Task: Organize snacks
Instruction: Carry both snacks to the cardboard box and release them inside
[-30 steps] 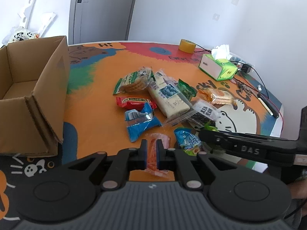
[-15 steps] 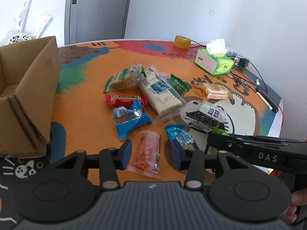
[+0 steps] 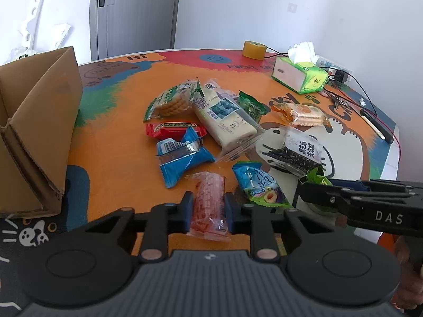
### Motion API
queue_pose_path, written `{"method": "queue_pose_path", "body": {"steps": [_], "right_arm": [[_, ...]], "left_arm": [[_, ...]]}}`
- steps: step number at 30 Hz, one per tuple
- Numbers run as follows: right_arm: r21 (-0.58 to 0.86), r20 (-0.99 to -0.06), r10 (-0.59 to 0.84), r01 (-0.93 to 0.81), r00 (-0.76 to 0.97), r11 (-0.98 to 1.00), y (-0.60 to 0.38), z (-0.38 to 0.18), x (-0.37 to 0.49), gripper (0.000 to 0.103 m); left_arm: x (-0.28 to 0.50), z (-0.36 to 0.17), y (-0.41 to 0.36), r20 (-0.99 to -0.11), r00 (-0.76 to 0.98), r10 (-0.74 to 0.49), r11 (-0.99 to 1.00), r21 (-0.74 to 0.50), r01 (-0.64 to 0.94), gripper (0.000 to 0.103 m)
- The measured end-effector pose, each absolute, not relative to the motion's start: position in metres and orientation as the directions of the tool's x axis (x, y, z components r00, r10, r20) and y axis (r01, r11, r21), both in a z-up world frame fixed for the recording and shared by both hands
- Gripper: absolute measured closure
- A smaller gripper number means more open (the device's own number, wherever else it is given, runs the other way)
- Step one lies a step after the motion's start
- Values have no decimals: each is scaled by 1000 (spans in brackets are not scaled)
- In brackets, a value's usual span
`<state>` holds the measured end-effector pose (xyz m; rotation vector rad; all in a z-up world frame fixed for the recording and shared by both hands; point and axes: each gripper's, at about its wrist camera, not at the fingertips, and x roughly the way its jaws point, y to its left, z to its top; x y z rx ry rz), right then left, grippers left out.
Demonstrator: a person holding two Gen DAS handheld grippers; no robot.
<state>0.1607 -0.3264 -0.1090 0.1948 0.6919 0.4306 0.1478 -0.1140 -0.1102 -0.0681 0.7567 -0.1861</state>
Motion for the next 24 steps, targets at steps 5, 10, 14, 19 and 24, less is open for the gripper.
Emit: {"method": "queue_pose_path", "body": {"steps": [5,10,14,19,24], "right_arm": [[295,-588,442,-330,677,897,-324,-108,158,70],[290,-581,450,-344,678,893,-322,-102,153,72],[286,-556,457,-357,694,889,-320,-92,147,72],[286,-517,468,-370,717,884,-319,-77,143,72],[288,-483,481,-386,732,877,-315,-65,139,72]], "left_arm": [[146,-107,-111,-672,711,-205,979,-150,140,84],[141,-100,-107,-656,725,-211,977,-161,138,85],[135,-94,-101,-639,740,-211,977,-169,132,86],[129,-83,-95,-616,759,-212,976,-177,128,86],[123,-73,-88,-591,779,-209,975,-184,121,86]]}}
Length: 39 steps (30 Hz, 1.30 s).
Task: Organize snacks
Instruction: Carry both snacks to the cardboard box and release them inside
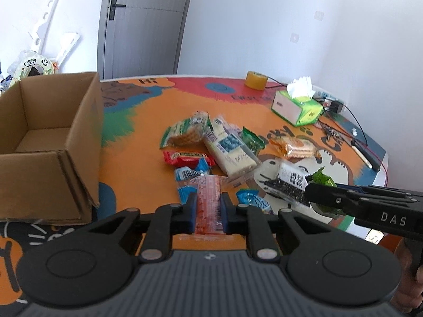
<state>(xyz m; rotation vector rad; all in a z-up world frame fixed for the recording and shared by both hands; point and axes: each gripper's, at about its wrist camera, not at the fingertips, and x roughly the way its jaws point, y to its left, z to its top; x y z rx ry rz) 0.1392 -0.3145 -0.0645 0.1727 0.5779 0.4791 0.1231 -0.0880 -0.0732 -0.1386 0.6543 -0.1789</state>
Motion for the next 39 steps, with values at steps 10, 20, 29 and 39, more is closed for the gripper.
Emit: {"method": "queue_pose_path", "body": {"steps": [10,20,29,39], "right_arm": [[291,-432,516,-427,740,856,-296,-47,141,73],[316,-379,576,-484,724,816,-266,-30,155,73],[327,-353,624,-533,697,780,-229,-19,168,73],[330,-349,664,-576,662,748,-188,-14,185,73]], "left_arm": [[111,-43,-70,-525,832,-181,979,-175,103,86],[114,-17,-37,-469,877,-103,987,-158,32,86],[118,-7,0,-445,896,-18,987,-152,-56,86],[130,-8,41,-459,887,44,976,-172,-137,86]]}}
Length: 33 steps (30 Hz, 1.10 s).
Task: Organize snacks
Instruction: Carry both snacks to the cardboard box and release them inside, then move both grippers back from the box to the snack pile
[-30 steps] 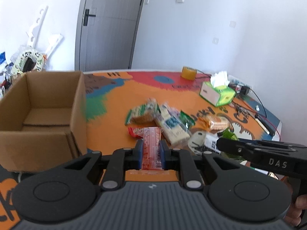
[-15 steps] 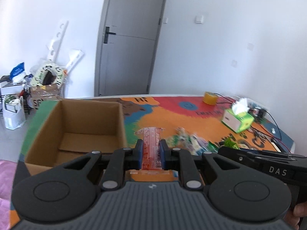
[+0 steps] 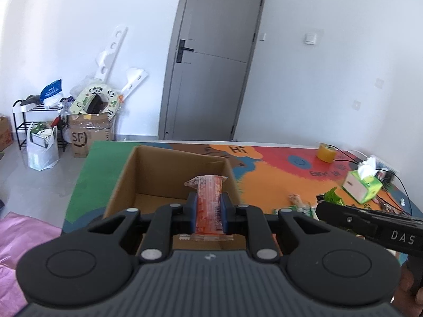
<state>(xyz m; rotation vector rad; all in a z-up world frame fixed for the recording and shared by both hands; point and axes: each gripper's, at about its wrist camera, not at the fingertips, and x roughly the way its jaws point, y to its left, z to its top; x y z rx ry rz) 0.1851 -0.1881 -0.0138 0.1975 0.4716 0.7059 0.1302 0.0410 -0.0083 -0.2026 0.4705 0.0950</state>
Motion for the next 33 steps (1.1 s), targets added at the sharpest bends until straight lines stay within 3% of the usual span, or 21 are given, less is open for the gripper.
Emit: {"method": "queue_pose_path", "body": {"steps": [16,21,29,33], "right_arm": [[345,-351,711,-622,609,703,-138,-8,196,73],[348,-349,719,-630,601,695,-129,-5,197,73],[356,-332,749,-658,574,663,-112,0,198,73],[357,-316,768,-680,557,640,-104,4,197,68]], "left_arm": [[139,-22,69,-520,850,82,960,-187,-207,86],[134,-13,70,-503,859,98,959,-183,-216,73],[114,-6,80,-496,860,123,944,-210,-255,68],[108,-1,84,-487,860,150,938,-205,-280,55]]}}
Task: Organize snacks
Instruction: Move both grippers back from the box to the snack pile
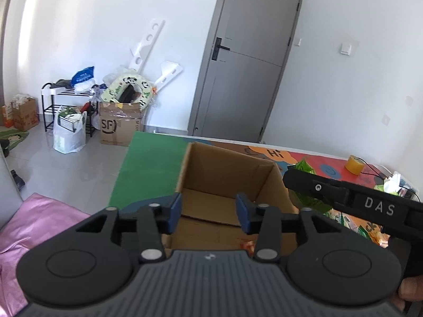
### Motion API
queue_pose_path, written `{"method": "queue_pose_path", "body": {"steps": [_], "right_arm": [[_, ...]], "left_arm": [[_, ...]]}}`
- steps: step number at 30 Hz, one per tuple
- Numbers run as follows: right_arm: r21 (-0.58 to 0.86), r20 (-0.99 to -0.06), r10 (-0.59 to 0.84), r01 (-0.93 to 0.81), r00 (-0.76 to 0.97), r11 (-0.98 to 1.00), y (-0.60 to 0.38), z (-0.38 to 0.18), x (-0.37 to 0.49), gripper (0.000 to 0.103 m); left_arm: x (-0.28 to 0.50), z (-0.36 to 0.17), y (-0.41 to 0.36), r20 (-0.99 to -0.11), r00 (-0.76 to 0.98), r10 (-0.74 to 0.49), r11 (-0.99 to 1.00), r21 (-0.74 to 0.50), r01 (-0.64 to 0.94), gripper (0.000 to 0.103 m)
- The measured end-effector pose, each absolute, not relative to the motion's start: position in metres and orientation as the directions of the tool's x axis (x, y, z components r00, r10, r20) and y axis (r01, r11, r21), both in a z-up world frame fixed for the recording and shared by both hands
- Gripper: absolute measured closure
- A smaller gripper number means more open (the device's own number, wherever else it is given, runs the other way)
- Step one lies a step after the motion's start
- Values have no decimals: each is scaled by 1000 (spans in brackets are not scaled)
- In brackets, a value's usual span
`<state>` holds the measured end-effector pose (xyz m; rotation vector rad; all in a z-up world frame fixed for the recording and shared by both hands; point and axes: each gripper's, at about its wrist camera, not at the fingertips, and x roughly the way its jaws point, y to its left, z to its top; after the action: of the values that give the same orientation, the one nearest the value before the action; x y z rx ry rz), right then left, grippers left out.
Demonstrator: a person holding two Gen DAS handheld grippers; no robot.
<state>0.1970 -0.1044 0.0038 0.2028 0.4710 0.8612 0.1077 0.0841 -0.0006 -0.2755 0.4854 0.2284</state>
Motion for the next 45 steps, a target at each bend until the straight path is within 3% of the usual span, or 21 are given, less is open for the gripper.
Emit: {"method": "queue_pose_path", "body": {"steps": [1,3,6,18,45], "right_arm": [[359,-315,764,-675,562,645,-105,4,197,66],[371,-309,759,-662,573,652,-109,3,197,50],[372,-313,745,-646,589,667,-122,2,192,45],[367,-344,645,-535,682,761,-194,-9,175,25],[384,-362,501,-364,786,849,-309,-26,150,19]], "left_arm": [[106,0,84,-487,860,153,937,-204,-282,54],[104,1,81,-486,861,153,938,-202,-281,46],[102,2,76,-476,865,157,940,-197,-278,30],[101,1,37,-466,880,93,960,-193,-203,17],[105,-7,-53,-468,882,-59,981,-190,-35,15]]}}
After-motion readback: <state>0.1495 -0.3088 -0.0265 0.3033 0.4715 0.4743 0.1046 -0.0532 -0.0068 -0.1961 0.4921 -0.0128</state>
